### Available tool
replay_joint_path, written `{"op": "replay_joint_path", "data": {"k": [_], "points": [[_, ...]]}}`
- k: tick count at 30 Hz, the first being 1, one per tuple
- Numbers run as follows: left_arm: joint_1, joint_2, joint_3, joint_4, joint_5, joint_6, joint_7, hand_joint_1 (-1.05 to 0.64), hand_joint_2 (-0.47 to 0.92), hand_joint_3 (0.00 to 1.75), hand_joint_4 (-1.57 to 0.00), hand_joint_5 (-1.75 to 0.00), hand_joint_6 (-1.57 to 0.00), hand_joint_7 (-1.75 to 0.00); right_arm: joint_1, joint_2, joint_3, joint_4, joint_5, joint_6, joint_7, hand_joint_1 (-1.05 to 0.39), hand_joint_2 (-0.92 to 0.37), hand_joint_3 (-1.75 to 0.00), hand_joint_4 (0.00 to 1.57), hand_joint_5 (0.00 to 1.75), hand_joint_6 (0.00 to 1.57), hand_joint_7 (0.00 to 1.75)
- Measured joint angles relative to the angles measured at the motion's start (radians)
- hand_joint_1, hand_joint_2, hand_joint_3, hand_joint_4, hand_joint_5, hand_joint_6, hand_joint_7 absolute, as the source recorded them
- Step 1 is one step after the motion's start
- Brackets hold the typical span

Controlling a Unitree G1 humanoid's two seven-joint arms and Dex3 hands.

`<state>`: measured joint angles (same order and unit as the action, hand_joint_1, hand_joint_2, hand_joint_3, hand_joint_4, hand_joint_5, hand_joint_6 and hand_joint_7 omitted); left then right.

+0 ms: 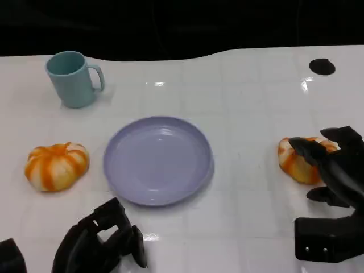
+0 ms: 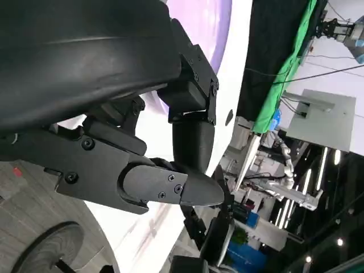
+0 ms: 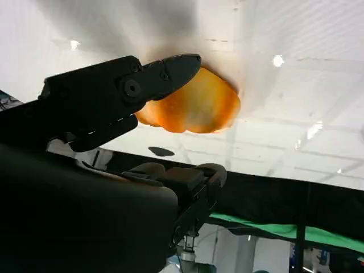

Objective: Grasp the bread from the table and place it into the plate.

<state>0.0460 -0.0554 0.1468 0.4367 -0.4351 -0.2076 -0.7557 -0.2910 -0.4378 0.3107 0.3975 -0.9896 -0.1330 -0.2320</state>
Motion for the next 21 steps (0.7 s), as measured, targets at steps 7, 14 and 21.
{"op": "replay_joint_path", "data": {"k": [7,14,21], "points": [[0.001,0.0,-0.001,-0.001,0.0,0.0,0.0,-0.65,0.92,0.21,-0.79,-1.75,-0.67,-1.63,-0.037,-0.007,0.03,0.057,0.011,0.009,-0.001,-0.6,-0.89,-0.01,0.03,0.45,0.28,0.01],[0.002,0.0,-0.001,-0.001,0.0,0.001,0.0,-0.65,0.92,0.21,-0.79,-1.75,-0.67,-1.63,-0.093,-0.004,0.066,0.163,0.024,0.007,-0.04,-0.62,-0.88,0.0,0.05,0.42,0.29,0.01],[0.002,0.0,-0.001,-0.002,0.0,0.001,0.0,-0.64,0.92,0.22,-0.79,-1.75,-0.67,-1.62,-0.152,0.025,0.103,0.275,0.043,0.008,-0.083,-0.6,-0.88,0.0,0.08,0.4,0.3,0.01]]}}
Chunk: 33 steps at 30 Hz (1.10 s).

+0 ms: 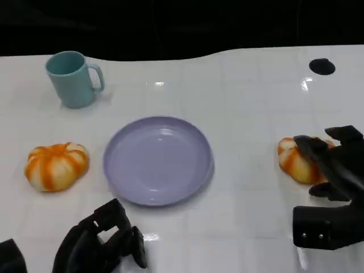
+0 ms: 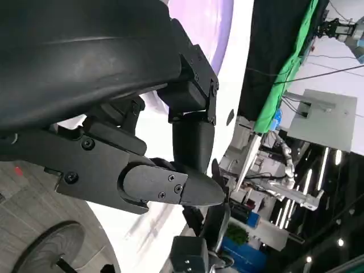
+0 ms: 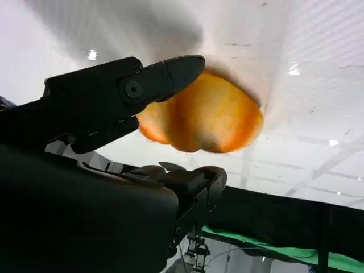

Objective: Grasp the bread from the table and place it into the plate.

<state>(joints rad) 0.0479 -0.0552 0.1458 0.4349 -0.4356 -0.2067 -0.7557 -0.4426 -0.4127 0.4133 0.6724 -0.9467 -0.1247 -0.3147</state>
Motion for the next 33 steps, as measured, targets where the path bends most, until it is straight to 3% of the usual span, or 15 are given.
{"op": "replay_joint_path", "data": {"k": [14,17,21,22,24,25,27,28,29,30,31,32,33], "points": [[0.003,0.0,-0.001,-0.01,0.0,0.001,0.0,-0.64,0.92,0.22,-0.8,-1.75,-0.68,-1.62,-0.141,0.076,0.058,0.286,0.046,-0.024,-0.113,-0.53,-0.88,0.0,0.2,0.34,0.34,0.01],[0.005,0.0,-0.002,-0.01,0.0,0.001,0.0,-0.65,0.92,0.22,-0.8,-1.75,-0.68,-1.62,-0.165,0.093,0.07,0.341,0.059,-0.039,-0.141,-0.49,-0.88,0.0,0.28,0.31,0.38,0.02],[0.007,0.0,-0.004,-0.012,0.0,0.001,0.0,-0.66,0.92,0.21,-0.8,-1.75,-0.68,-1.62,-0.189,0.109,0.078,0.409,0.079,-0.068,-0.18,-0.39,-0.86,0.0,0.64,0.23,0.6,0.03],[0.007,0.0,-0.004,-0.014,0.0,0.001,0.0,-0.66,0.92,0.21,-0.8,-1.75,-0.68,-1.62,-0.195,0.112,0.081,0.426,0.081,-0.076,-0.193,-0.33,-0.86,0.0,0.87,0.28,0.74,0.07],[0.007,0.0,-0.005,-0.017,0.0,0.001,0.0,-0.66,0.92,0.21,-0.8,-1.75,-0.68,-1.63,-0.205,0.119,0.084,0.456,0.092,-0.095,-0.225,-0.27,-0.85,0.0,1.03,0.43,0.91,0.08],[0.007,0.0,-0.005,-0.017,0.0,0.001,0.0,-0.66,0.92,0.21,-0.81,-1.75,-0.68,-1.63,-0.211,0.122,0.085,0.47,0.098,-0.104,-0.244,-0.24,-0.88,-0.01,1.01,0.73,1.05,0.07],[0.008,0.0,-0.006,-0.017,0.0,0.001,0.0,-0.66,0.92,0.21,-0.81,-1.75,-0.68,-1.63,-0.22,0.124,0.087,0.49,0.107,-0.123,-0.271,-0.21,-0.9,-0.01,0.98,1.04,1.2,0.07],[0.009,0.0,-0.006,-0.017,0.0,0.001,0.0,-0.65,0.92,0.21,-0.81,-1.75,-0.68,-1.63,-0.224,0.125,0.087,0.497,0.114,-0.133,-0.281,-0.2,-0.91,-0.06,0.93,1.32,1.3,0.1],[0.01,0.0,-0.006,-0.018,0.0,0.001,0.0,-0.65,0.92,0.21,-0.81,-1.75,-0.68,-1.63,-0.227,0.125,0.089,0.506,0.118,-0.141,-0.291,-0.2,-0.91,-0.14,0.89,1.51,1.33,0.15],[0.01,0.0,-0.006,-0.018,0.0,0.001,0.0,-0.65,0.92,0.21,-0.81,-1.75,-0.68,-1.63,-0.23,0.125,0.093,0.513,0.119,-0.147,-0.301,-0.2,-0.91,-0.2,0.87,1.62,1.26,0.35],[0.01,0.0,-0.006,-0.018,0.0,0.001,0.0,-0.65,0.92,0.22,-0.81,-1.75,-0.68,-1.63,-0.233,0.125,0.099,0.518,0.119,-0.152,-0.312,-0.2,-0.89,-0.27,0.87,1.7,1.05,0.91],[0.01,0.0,-0.007,-0.018,0.0,0.001,0.0,-0.65,0.92,0.21,-0.81,-1.75,-0.68,-1.63,-0.235,0.126,0.106,0.523,0.118,-0.153,-0.325,-0.2,-0.88,-0.32,0.87,1.72,0.9,1.24],[0.01,0.0,-0.007,-0.018,0.0,0.001,0.0,-0.65,0.92,0.21,-0.81,-1.75,-0.68,-1.63,-0.236,0.126,0.111,0.528,0.118,-0.155,-0.341,-0.19,-0.84,-0.35,0.88,1.73,0.82,1.44]]}}
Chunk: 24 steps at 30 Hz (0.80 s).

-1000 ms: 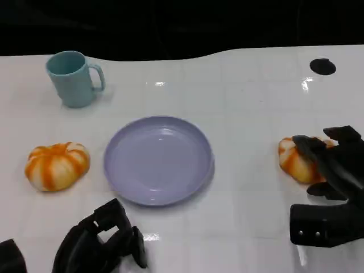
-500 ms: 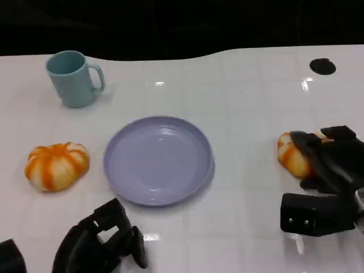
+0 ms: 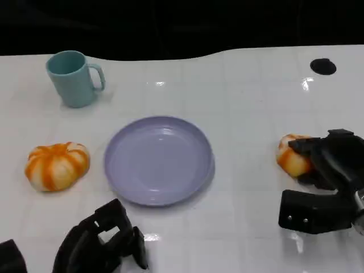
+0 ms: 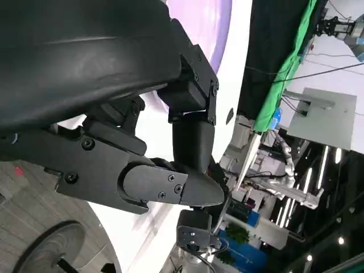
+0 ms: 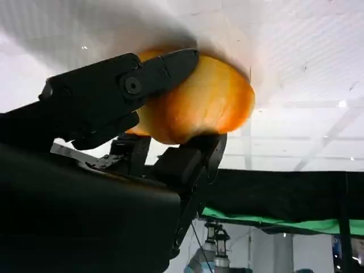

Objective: Grasp the bread from the table and place it into the plate.

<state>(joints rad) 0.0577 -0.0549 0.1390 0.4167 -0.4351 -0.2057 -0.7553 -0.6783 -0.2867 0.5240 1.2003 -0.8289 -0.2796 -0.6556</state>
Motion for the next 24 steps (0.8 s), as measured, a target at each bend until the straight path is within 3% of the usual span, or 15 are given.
{"op": "replay_joint_path", "data": {"k": [1,3,5,10,16,20,24], "points": [[0.0,0.0,0.0,0.0,0.0,0.0,0.0,-0.65,0.92,0.21,-0.81,-1.75,-0.68,-1.63,0.0,0.0,0.004,0.003,-0.001,-0.002,-0.017,-0.2,-0.81,-0.4,0.87,1.74,0.75,1.57],[0.001,0.0,0.0,-0.001,0.0,0.0,0.0,-0.66,0.92,0.21,-0.81,-1.75,-0.68,-1.63,0.0,0.002,0.013,0.01,-0.001,-0.006,-0.045,-0.2,-0.76,-0.49,0.87,1.74,0.73,1.59],[0.002,0.0,-0.001,-0.003,0.0,0.0,0.0,-0.66,0.92,0.21,-0.81,-1.75,-0.68,-1.64,0.0,0.004,0.019,0.018,-0.001,-0.011,-0.071,-0.21,-0.71,-0.54,0.88,1.75,0.69,1.71],[0.002,0.0,-0.001,-0.004,0.0,0.0,0.0,-0.66,0.92,0.21,-0.81,-1.75,-0.68,-1.64,0.0,0.009,0.033,0.024,-0.001,-0.028,-0.151,-0.21,-0.68,-0.57,0.9,1.75,0.69,1.74],[0.002,0.0,0.0,-0.004,0.0,0.0,0.0,-0.65,0.92,0.21,-0.81,-1.75,-0.68,-1.63,0.001,0.019,0.033,0.023,0.007,-0.047,-0.213,-0.17,-0.58,-0.69,0.94,1.75,0.78,1.63],[0.002,0.0,0.0,-0.004,0.0,0.0,0.0,-0.65,0.92,0.21,-0.81,-1.75,-0.68,-1.63,0.01,0.026,0.003,0.006,0.048,-0.084,-0.214,-0.11,-0.42,-1.02,0.96,1.75,0.88,1.47],[0.002,-0.001,-0.001,-0.004,0.0,0.0,0.008,-0.64,0.92,0.22,-0.81,-1.75,-0.68,-1.63,0.022,0.029,-0.031,-0.039,0.098,-0.146,-0.192,-0.07,-0.33,-1.24,0.98,1.75,0.93,1.44]]}}
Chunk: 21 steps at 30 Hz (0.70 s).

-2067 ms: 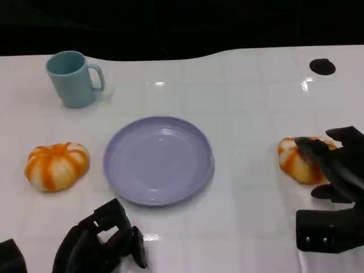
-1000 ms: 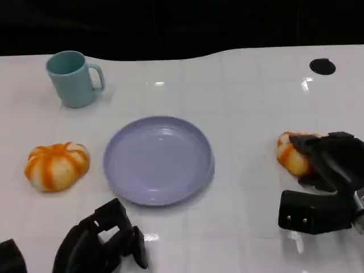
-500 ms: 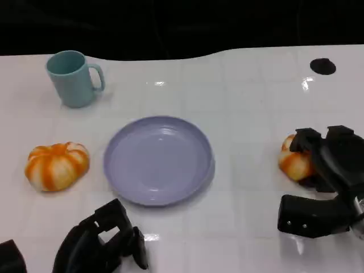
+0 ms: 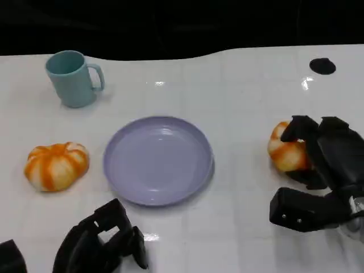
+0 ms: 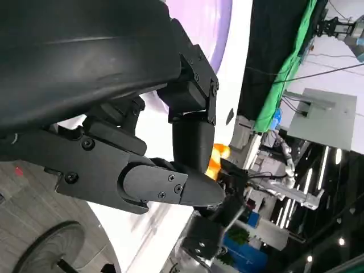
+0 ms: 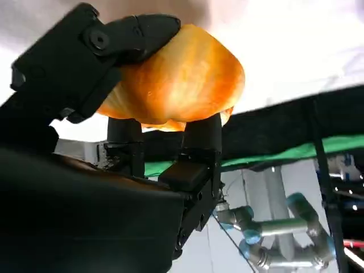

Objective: Grasp the bread from the table and place it into the plate.

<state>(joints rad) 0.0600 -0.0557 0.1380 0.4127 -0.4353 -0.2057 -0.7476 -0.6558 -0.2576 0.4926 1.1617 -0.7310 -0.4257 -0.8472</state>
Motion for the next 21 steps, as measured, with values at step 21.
{"op": "replay_joint_path", "data": {"k": [21], "points": [[0.008,0.001,-0.005,-0.007,0.0,0.0,0.001,-0.65,0.92,0.22,-0.81,-1.75,-0.68,-1.63,0.074,0.146,-0.074,-0.331,0.153,-0.197,0.323,-0.03,-0.13,-1.65,1.07,1.75,0.86,1.72]]}}
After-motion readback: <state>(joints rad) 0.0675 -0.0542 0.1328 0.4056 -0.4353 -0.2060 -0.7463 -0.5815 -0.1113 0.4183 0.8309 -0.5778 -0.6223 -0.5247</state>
